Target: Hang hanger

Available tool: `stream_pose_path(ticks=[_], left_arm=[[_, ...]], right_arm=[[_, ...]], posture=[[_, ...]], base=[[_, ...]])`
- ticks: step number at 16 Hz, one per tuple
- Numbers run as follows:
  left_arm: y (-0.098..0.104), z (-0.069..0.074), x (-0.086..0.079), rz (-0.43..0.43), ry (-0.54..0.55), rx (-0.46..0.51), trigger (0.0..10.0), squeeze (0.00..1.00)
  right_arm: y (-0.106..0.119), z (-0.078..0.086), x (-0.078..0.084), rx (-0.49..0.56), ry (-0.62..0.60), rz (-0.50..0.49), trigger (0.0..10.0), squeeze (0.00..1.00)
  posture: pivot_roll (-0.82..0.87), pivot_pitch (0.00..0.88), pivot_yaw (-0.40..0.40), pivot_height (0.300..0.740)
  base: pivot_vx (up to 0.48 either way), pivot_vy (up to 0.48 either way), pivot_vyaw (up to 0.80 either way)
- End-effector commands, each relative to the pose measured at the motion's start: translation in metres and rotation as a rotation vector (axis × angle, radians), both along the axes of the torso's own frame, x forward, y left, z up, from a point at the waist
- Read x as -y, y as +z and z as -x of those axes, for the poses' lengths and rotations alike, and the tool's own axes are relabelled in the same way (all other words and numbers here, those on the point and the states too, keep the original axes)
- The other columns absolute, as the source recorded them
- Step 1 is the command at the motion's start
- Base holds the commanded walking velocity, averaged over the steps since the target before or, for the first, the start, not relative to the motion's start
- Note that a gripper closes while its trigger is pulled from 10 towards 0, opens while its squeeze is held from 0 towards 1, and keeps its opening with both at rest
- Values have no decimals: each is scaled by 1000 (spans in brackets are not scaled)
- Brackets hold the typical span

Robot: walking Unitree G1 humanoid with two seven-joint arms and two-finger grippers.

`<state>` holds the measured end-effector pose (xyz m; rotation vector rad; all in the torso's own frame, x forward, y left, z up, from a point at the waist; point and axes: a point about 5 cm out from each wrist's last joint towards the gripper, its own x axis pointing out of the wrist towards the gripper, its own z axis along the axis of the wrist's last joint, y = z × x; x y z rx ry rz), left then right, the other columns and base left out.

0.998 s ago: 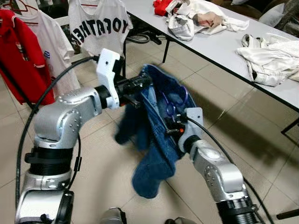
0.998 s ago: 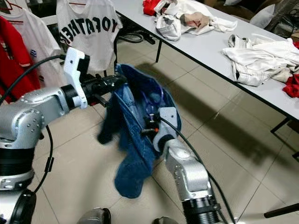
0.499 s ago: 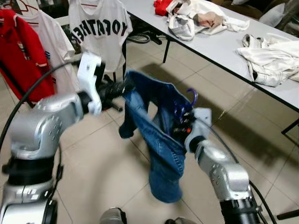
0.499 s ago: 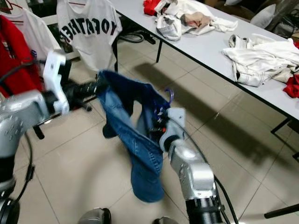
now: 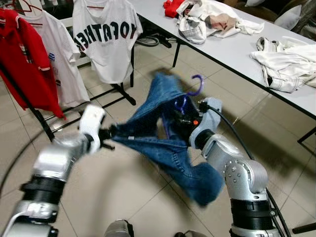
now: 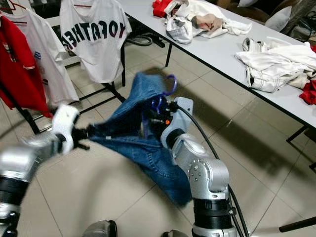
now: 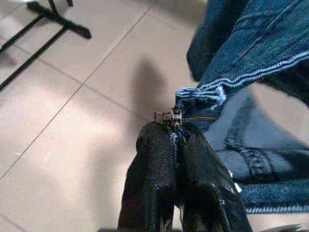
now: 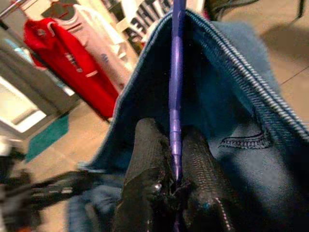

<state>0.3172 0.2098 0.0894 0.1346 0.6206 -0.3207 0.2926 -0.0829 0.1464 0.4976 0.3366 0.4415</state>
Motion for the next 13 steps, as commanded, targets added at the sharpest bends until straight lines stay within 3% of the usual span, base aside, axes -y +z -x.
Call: stream_pose_path(ticks=[1,2,3,5,10,13], left_arm=[[-22,4,-8,-98,40,-21,9255,0],[-24,1,-6,-67,71,4,10000,0],[-23,0,-4,-8,84,5,10000,0],[-14,-4,-3,137,94,39,10000,1000],[-14,8,-12,203,34,83,10000,1000],[1,25,-16,210,2,140,10000,1000]], right_arm=[[23,0,5,89,0,-43,10000,0],[25,1,3,90,17,-31,10000,0],[25,1,3,92,20,-24,10000,0],[25,0,6,103,14,42,10000,0],[24,-5,14,154,-15,180,10000,0],[29,-13,16,203,-12,212,10000,0]], posture=[[-17,50,-55,740],[-20,48,-55,740],[-20,46,-56,740],[-18,41,-55,740],[-20,36,-51,740],[-20,31,-61,740]], base=[[0,0,0],[0,0,0],[0,0,0],[0,0,0],[0,0,0],[0,0,0]])
